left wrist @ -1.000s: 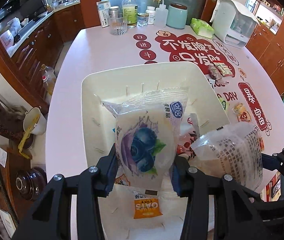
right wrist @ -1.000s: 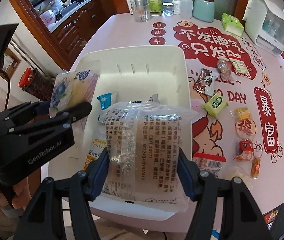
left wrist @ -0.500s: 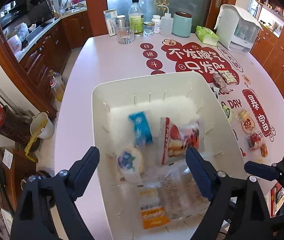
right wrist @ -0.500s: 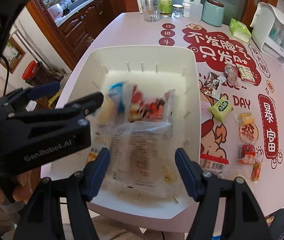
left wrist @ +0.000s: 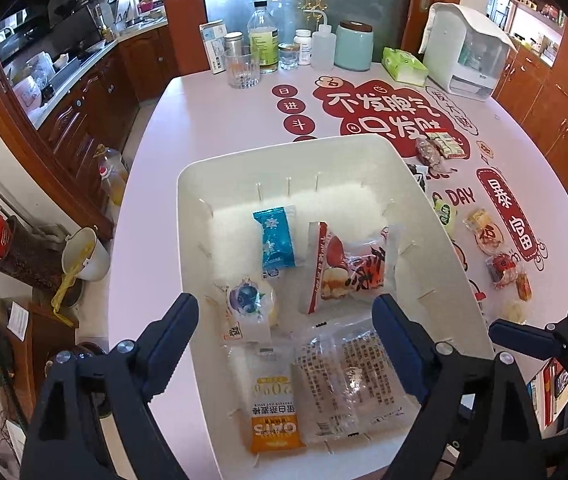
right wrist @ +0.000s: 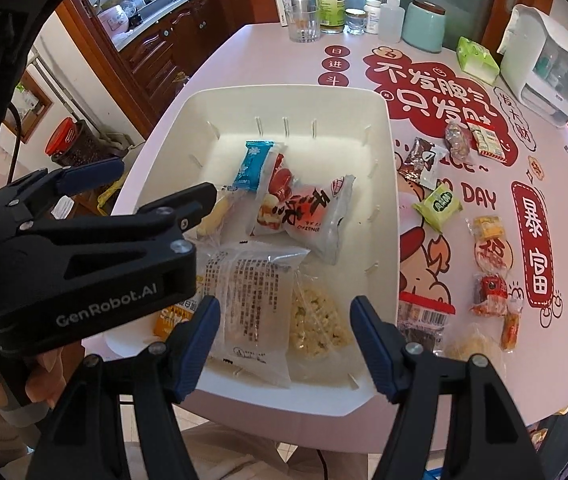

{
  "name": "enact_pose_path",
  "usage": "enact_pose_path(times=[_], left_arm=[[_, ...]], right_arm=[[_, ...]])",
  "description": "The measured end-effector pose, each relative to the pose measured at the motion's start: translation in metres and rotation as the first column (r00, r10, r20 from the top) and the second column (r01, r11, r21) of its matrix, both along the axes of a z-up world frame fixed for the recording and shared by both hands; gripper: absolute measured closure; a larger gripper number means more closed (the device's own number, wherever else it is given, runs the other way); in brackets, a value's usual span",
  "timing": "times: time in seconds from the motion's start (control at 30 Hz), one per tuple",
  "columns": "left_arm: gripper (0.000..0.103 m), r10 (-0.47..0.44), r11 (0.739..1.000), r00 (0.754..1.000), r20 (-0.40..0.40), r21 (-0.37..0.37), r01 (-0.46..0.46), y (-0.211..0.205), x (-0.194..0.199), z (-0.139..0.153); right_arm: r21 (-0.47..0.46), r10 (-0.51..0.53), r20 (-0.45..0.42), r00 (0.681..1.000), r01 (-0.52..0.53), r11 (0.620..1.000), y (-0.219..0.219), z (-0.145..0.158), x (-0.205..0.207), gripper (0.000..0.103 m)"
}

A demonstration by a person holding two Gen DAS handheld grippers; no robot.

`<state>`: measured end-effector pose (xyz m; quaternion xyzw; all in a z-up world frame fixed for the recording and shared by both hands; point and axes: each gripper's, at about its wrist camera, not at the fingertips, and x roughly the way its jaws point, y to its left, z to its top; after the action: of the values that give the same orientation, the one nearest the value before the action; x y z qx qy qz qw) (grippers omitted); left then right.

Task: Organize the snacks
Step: 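Move both tools back over the remaining snacks on the table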

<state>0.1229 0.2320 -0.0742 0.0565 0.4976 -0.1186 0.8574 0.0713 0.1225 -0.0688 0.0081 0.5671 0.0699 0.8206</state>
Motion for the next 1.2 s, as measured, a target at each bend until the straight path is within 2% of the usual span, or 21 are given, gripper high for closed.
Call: enact_pose_path(times=[0.4,0.63,0.83,1.07,1.2], left_arm=[[0.015,-0.056,0.998,0.998,0.008,0.026,0.056,-0.025,-0.009,0.004],[0.015,-0.107,0.994,0.994,0.015,0.031,0.106,-0.051,-0.007,0.010],[0.015,-0.144,0.989,0.989,0.025,0.017,0.144,-0.081,0.002,0.017],[0.015,-0.209,0.978,0.977,0.046,0.037,0.207,-0.123,0.013,0.024],[0.015,-0.231,0.973,0.972,0.045,0.045,0.229,-0.155,0.030,0.027]], right_arm=[[0.012,-0.060,0.035,0.998,0.059,0.998,-0.020,0.009,-0.015,0.035],[0.030,-0.125,0.051,0.991,0.123,0.992,-0.047,0.014,-0.018,0.035],[0.060,-0.226,0.046,0.973,0.223,0.973,-0.085,0.014,-0.019,0.035],[0.099,-0.344,0.063,0.937,0.337,0.936,-0.143,0.017,-0.020,0.035],[0.091,-0.382,0.075,0.921,0.375,0.922,-0.176,0.017,-0.013,0.035]])
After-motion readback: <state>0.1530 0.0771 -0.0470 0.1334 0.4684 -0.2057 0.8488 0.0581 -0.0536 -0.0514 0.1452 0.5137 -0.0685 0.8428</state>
